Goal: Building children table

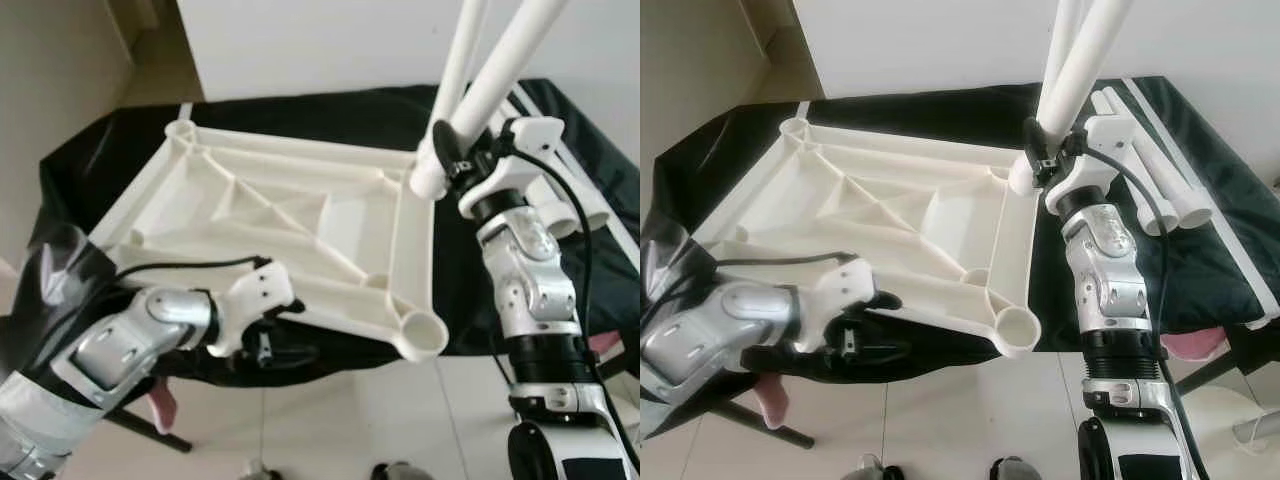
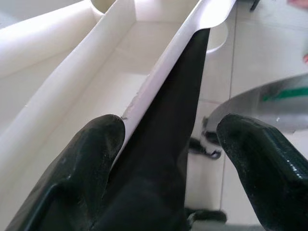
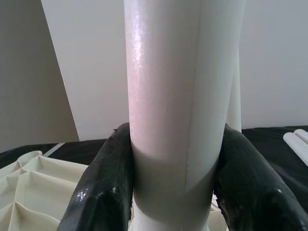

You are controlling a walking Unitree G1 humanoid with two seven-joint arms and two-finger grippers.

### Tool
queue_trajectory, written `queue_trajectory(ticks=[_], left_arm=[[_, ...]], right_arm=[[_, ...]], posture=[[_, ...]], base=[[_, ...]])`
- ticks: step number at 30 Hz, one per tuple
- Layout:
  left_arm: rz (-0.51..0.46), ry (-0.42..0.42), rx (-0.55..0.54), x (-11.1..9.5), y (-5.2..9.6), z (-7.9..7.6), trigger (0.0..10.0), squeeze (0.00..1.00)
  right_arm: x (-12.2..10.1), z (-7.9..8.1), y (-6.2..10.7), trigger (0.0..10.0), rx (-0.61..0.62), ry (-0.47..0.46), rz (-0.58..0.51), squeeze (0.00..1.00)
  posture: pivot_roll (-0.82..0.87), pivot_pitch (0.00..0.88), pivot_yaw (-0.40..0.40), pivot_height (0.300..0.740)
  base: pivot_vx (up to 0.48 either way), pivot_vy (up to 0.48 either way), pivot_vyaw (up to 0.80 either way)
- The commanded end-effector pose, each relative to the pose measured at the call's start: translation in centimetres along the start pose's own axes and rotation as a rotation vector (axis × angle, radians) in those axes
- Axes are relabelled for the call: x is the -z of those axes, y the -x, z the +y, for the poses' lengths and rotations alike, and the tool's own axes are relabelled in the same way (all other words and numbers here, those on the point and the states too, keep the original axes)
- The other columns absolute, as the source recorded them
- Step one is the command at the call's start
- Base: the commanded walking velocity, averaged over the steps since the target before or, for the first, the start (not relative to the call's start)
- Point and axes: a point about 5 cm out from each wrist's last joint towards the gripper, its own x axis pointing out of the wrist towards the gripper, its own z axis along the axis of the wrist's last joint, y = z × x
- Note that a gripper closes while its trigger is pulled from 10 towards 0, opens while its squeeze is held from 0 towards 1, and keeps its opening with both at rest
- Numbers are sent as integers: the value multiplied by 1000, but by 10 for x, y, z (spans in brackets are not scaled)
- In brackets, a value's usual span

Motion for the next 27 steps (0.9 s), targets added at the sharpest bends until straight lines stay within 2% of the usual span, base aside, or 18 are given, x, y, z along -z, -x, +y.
queue_trajectory(ticks=[1, 6, 9, 10, 12, 13, 17, 19, 20, 22, 24, 25, 27], left_arm=[[155, 32, -111, 29, 3, 14, 10000, 0], [192, 27, -213, 34, 2, 29, 10000, 0], [216, 41, -337, 36, 1, 47, 10000, 0], [256, 26, -424, 39, 0, 60, 10000, 0], [265, -3, -455, 39, 0, 65, 10000, 0], [254, -18, -521, 35, 1, 75, 10000, 0], [231, -4, -581, 29, 2, 85, 10000, 0], [211, -20, -642, 20, 2, 97, 10000, 0], [211, -20, -642, 20, 2, 97, 10000, 0], [186, -23, -698, 9, 0, 109, 10000, 0], [180, -21, -711, 6, -1, 113, 10000, 0], [165, -42, -756, -6, -5, 123, 10000, 0], [154, -39, -771, -11, -8, 127, 10000, 0]], right_arm=[[-3, 1, -2, 10000, -3, -8, -24, 0], [-3, 0, -1, 10000, 5, -7, -30, 0], [-4, -1, 0, 10000, 15, -5, -35, 0], [-5, -3, 2, 10000, 24, -2, -40, 0], [-5, -4, 3, 10000, 28, -1, -41, 0], [-6, -6, 4, 10000, 39, 2, -43, 0], [-6, -7, 4, 10000, 46, 1, -45, 0], [-7, -7, 4, 10000, 47, 0, -46, 0], [-7, -7, 4, 10000, 47, 0, -46, 0], [-6, -8, 3, 10000, 50, 2, -45, 0], [-6, -9, 2, 10000, 50, 3, -44, 0], [-3, -6, 3, 10000, 46, -1, -40, 0], [-2, -5, 3, 10000, 44, -2, -37, 0]], posture=[[7, 105, 7, 740], [2, 108, 13, 740], [-10, 111, 26, 740], [-15, 112, 31, 740], [-17, 114, 32, 740], [-24, 116, 34, 740], [-26, 113, 35, 740], [-23, 117, 36, 740], [-23, 117, 36, 740], [-24, 116, 34, 740], [-23, 114, 33, 740], [-19, 110, 32, 740], [-20, 105, 31, 740]], base=[[0, 0, 0], [0, 0, 0], [0, 0, 0], [0, 0, 0], [0, 0, 0], [0, 0, 0], [0, 0, 0], [0, 0, 0], [0, 0, 0], [0, 0, 0], [0, 0, 0], [0, 0, 0], [0, 0, 0]])
